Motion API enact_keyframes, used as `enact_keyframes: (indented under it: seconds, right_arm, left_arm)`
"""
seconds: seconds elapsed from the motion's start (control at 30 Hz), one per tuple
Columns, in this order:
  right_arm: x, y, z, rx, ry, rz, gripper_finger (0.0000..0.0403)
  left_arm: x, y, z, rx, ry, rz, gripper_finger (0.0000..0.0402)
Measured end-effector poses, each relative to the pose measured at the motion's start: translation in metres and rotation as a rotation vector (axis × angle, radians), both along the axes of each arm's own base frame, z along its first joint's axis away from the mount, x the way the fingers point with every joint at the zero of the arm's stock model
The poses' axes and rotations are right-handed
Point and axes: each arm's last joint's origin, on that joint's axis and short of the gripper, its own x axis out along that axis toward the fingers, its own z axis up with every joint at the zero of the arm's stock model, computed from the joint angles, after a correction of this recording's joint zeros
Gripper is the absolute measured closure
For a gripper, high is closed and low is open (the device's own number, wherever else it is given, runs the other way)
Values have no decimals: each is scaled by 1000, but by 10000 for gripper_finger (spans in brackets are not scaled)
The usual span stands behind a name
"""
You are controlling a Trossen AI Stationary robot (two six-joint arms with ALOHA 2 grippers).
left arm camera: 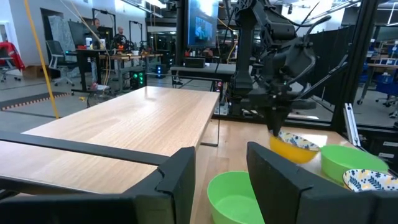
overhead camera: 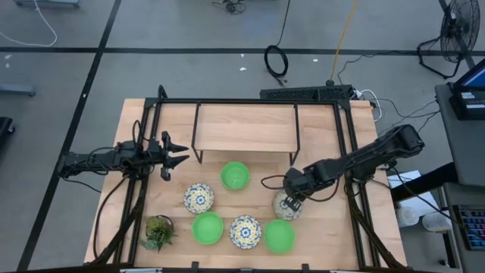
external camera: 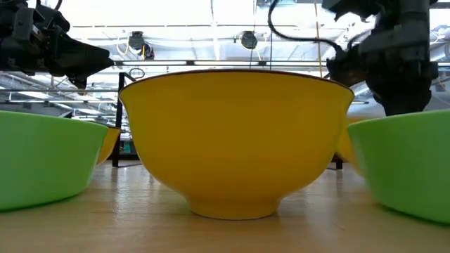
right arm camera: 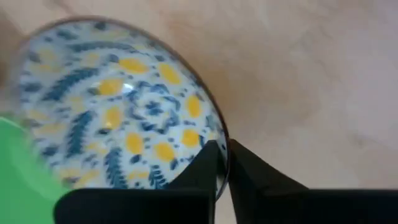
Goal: Pick & Place Mini bowls
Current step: Put the top right white bowl on the shelf
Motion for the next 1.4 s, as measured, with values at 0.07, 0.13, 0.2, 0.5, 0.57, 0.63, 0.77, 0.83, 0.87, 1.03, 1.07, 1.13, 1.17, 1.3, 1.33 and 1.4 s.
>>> enact_keyframes:
  seconds: [0.07,0.13,0.2,0.5,0.57,0.63,0.77,0.83,0.87,1.03,1.07,1.13,1.17,1.3,1.33,1.4]
  right_arm:
    - [0,0,-1,-5,2,12,388]
    - [0,0,-1,-6,3,27,387]
    - [0,0,-1,-14,-3,44,394]
    - [-8,-7,18,-68,-105,58,401]
    - [-10,-9,27,-81,-166,49,401]
    - [-13,-10,39,-91,-235,39,402]
    - [-21,-13,59,-115,-372,51,402]
    - [-21,-13,70,-102,-475,69,402]
    - [-21,-13,75,-99,-523,86,402]
    - [-12,-9,99,-137,-803,232,402]
    - [-9,-9,105,-157,-872,261,402]
    - [-4,-11,115,-197,-987,317,402]
    - [-1,-13,120,-208,-1036,343,402]
    - [5,-30,149,-292,-1120,381,402]
    - [5,-35,160,-327,-1125,379,402]
    - [8,-47,184,-395,-1111,380,402]
  left_arm:
    - [0,0,0,0,0,0,254]
    - [0,0,0,0,0,0,254]
    - [0,0,0,0,0,0,254]
    - [0,0,0,0,0,0,254]
    - [0,0,0,0,0,0,254]
    - [0,0,0,0,0,0,254]
    - [0,0,0,0,0,0,254]
    - [0,0,0,0,0,0,254]
    - [0,0,0,0,0,0,254]
    - [0,0,0,0,0,0,254]
    - [0,0,0,0,0,0,254]
    - [0,0,0,0,0,0,254]
    - [0,0,0,0,1,0,254]
    - [0,0,0,0,1,0,254]
    - [0,0,0,0,1,0,254]
    - [0,0,0,0,0,0,254]
